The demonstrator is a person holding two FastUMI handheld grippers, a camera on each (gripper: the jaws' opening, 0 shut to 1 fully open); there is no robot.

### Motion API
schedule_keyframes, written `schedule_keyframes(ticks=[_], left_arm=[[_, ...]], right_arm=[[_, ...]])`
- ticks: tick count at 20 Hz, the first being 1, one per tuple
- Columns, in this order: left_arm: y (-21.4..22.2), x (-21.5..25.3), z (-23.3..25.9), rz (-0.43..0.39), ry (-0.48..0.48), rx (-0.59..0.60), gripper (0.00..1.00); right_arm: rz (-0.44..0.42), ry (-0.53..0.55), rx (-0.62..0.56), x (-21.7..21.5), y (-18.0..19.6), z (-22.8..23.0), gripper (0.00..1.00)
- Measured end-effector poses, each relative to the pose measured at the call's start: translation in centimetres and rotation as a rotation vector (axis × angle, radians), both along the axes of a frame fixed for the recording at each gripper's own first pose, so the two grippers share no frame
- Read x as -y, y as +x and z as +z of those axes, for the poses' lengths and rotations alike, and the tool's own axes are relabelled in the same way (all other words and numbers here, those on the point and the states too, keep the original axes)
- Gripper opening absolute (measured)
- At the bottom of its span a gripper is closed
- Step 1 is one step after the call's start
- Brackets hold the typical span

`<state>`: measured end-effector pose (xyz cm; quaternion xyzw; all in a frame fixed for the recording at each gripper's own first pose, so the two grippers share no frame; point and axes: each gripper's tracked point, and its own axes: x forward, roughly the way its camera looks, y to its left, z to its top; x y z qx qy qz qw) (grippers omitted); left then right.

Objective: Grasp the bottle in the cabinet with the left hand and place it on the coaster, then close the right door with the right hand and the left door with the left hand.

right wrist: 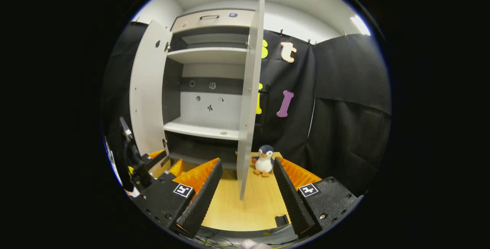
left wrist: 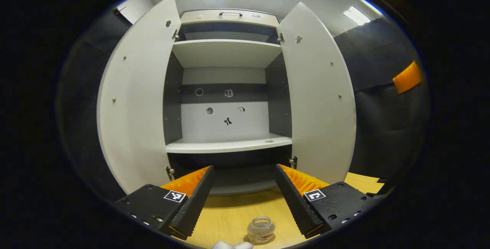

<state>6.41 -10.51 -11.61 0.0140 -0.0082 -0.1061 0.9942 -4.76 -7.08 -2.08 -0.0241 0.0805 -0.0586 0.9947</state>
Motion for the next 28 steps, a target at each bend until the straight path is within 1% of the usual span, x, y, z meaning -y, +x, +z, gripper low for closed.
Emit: schedule_keyframes(ticks=[3,5,7,8,12,14,16,19,21,23,26,28], left_arm=[[-1.9,-2.1,3.0,0.01,0.004,0.0,0.96],[-2.9,-4.1,5.0,0.036,-0.025,-0.013,0.96],[-4.5,-5.9,6.5,0.063,-0.049,-0.035,0.96],[-5.5,-6.4,7.3,0.073,-0.06,-0.024,0.96],[-7.4,-9.1,8.3,0.139,-0.026,-0.042,0.96],[-8.0,-9.6,8.7,0.16,-0.034,-0.05,0.96],[-8.5,-9.6,9.3,0.176,-0.034,-0.06,0.96],[-9.0,-9.5,10.4,0.221,-0.011,-0.057,0.96],[-9.0,-9.0,11.1,0.241,-0.01,-0.055,0.96],[-9.3,-8.2,11.5,0.278,-0.023,-0.059,0.96],[-8.9,-6.9,12.0,0.333,-0.043,-0.062,0.96],[-8.7,-5.8,12.2,0.352,-0.046,-0.065,0.96]], right_arm=[[0.002,0.031,0.05,0.4,1.3,0.9,0.83],[0.0,0.03,0.079,0.9,2.1,1.3,0.83],[-0.025,0.016,0.096,2.2,2.8,1.4,0.83],[-0.034,0.021,0.103,2.8,3.1,1.4,0.83],[-0.094,0.033,0.117,7.3,5.0,2.1,0.83],[-0.106,0.056,0.123,9.3,6.5,2.8,0.83],[-0.095,0.07,0.129,11.1,8.6,3.5,0.83],[-0.051,0.094,0.132,12.9,12.3,4.9,0.83],[0.002,0.123,0.124,13.2,14.5,5.8,0.83],[0.073,0.142,0.118,12.6,16.8,6.3,0.83],[0.177,0.114,0.091,11.7,19.1,6.0,0.83],[0.242,0.067,0.078,11.1,19.0,6.4,0.81]])
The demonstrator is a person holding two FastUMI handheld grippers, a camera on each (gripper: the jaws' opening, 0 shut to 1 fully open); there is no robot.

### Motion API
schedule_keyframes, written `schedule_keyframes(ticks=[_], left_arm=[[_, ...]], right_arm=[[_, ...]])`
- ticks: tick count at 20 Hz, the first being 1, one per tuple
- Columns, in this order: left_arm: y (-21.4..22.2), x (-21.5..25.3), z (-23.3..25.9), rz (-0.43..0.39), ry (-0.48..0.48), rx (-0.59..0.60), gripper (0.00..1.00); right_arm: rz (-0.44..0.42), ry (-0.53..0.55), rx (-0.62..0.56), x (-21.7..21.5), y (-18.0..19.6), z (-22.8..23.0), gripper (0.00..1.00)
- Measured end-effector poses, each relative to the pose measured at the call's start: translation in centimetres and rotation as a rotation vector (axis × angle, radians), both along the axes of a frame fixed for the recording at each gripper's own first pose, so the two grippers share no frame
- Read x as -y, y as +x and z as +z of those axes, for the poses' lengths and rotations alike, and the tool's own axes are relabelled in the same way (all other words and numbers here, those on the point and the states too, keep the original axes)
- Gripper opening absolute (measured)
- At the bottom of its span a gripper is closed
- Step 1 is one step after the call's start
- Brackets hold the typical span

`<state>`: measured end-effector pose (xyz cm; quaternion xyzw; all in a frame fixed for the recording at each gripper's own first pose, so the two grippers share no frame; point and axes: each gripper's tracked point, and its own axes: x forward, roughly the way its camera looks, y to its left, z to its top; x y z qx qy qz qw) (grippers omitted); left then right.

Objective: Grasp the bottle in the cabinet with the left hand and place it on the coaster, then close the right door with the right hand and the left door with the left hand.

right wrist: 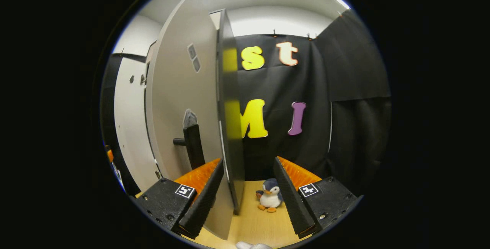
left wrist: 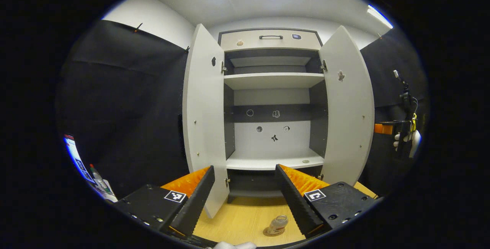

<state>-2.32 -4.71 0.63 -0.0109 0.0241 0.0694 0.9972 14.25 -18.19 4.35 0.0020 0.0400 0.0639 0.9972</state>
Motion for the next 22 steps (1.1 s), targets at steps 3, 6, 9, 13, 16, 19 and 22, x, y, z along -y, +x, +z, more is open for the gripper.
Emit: schedule_keyframes(ticks=[3,6,9,13,16,19,22], left_arm=[[-0.1,1.0,-0.1,0.034,-0.001,-0.017,0.96],[-0.4,1.0,0.0,0.095,0.02,-0.019,0.96],[-0.7,1.1,-0.3,0.14,0.032,-0.035,0.96],[-1.7,0.5,-0.6,0.204,0.062,-0.048,0.96],[-2.2,-0.2,-1.3,0.235,0.068,-0.062,0.96],[-2.6,-1.4,-2.0,0.243,0.059,-0.063,0.96],[-2.6,-3.7,-2.3,0.222,0.04,-0.058,0.96]], right_arm=[[0.06,-0.057,-0.009,-0.7,0.1,0.1,0.81],[0.162,0.012,-0.061,-4.0,-0.1,-0.9,0.81],[0.209,0.006,-0.048,-6.6,-0.5,-0.5,0.78],[0.271,-0.027,-0.014,-10.7,0.2,-1.0,0.78],[0.314,-0.035,-0.037,-14.1,1.0,-2.4,0.79],[0.342,-0.024,-0.079,-17.6,1.4,-4.2,0.79],[0.304,-0.025,-0.055,-19.0,0.8,-3.9,0.83]])
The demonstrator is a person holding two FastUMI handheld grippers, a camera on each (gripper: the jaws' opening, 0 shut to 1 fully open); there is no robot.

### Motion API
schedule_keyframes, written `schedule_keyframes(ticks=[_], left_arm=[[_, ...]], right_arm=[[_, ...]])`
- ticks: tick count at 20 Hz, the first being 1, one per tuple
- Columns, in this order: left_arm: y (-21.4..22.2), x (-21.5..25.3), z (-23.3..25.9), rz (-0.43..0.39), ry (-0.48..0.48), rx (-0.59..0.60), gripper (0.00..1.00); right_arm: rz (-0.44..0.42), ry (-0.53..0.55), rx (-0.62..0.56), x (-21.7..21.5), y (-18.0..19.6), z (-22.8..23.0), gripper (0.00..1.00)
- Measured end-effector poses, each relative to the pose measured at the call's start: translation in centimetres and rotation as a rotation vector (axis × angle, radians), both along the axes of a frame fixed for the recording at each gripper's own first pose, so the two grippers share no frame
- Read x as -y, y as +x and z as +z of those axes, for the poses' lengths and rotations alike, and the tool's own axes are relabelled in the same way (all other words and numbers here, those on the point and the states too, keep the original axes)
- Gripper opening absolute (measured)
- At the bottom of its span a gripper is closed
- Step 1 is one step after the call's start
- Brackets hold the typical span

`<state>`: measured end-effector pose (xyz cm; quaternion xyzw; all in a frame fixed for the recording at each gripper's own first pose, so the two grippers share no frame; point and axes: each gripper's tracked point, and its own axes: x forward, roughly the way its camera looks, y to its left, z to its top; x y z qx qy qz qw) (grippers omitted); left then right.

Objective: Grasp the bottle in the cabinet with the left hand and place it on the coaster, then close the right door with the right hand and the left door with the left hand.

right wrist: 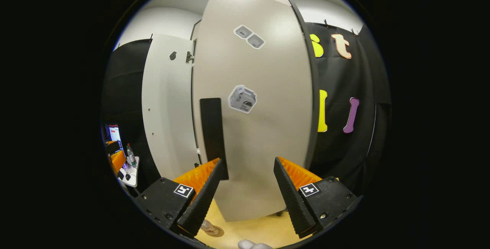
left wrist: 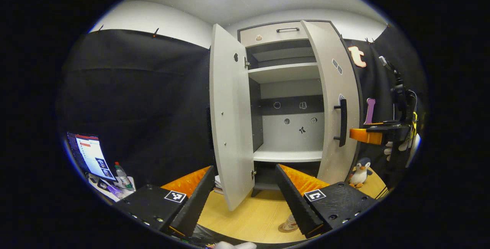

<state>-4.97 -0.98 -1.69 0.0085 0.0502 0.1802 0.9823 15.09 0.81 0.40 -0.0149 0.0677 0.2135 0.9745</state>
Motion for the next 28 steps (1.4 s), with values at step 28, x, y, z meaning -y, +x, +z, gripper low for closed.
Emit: schedule_keyframes(ticks=[28], left_arm=[[14.5,-24.6,1.9,-0.069,0.064,0.101,0.96]], right_arm=[[-0.397,0.015,-0.043,2.2,-16.5,-2.1,0.83]])
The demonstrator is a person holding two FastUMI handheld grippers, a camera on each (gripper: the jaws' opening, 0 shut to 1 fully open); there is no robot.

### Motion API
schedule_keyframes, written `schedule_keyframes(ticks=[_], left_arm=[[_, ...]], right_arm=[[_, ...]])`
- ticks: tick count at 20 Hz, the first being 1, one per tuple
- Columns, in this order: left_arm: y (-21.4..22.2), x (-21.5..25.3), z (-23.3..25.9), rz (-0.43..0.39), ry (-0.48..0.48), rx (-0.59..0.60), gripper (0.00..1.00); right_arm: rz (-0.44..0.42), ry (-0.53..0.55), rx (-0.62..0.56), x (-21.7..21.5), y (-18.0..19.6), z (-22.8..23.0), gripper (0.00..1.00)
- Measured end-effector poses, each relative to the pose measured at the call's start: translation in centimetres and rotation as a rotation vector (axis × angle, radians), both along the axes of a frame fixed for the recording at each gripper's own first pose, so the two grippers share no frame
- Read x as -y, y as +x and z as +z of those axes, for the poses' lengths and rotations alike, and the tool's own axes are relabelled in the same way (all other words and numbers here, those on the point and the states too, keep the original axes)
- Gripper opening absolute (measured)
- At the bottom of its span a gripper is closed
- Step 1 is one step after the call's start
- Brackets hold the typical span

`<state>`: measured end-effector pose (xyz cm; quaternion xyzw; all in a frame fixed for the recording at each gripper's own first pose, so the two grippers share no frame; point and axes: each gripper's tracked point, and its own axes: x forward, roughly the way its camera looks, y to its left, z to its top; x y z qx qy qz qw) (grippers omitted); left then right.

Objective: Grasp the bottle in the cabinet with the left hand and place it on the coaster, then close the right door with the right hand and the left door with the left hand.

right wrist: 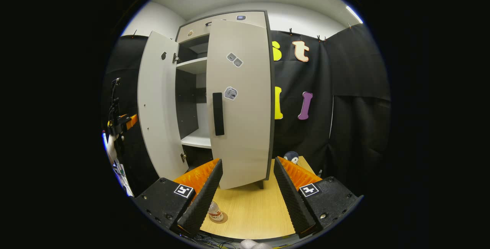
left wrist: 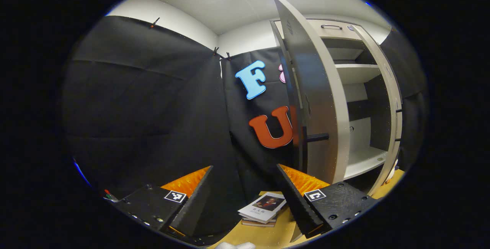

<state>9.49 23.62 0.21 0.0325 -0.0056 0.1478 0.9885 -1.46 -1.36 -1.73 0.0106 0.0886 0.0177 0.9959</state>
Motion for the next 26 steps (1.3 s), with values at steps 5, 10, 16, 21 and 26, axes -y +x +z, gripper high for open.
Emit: schedule_keyframes(ticks=[5,10,16,21,26], left_arm=[[2.1,0.5,-0.8,-0.065,-0.021,-0.021,0.96],[2.6,1.0,-0.9,-0.116,-0.066,-0.013,0.9],[2.8,1.1,-0.8,-0.109,-0.054,-0.019,0.89],[2.4,2.5,-0.5,-0.099,-0.038,-0.006,0.88],[2.9,7.1,-0.3,-0.2,-0.051,-0.012,0.88]], right_arm=[[-0.001,0.007,-0.015,0.3,-0.4,-0.2,0.83],[0.02,0.003,-0.027,0.1,-0.3,-0.4,0.83],[0.02,0.017,-0.009,-0.2,-0.7,0.1,0.83],[0.007,0.021,-0.021,-0.1,-1.7,-0.6,0.83],[-0.008,0.035,-0.027,-0.1,-2.1,-0.9,0.83]])
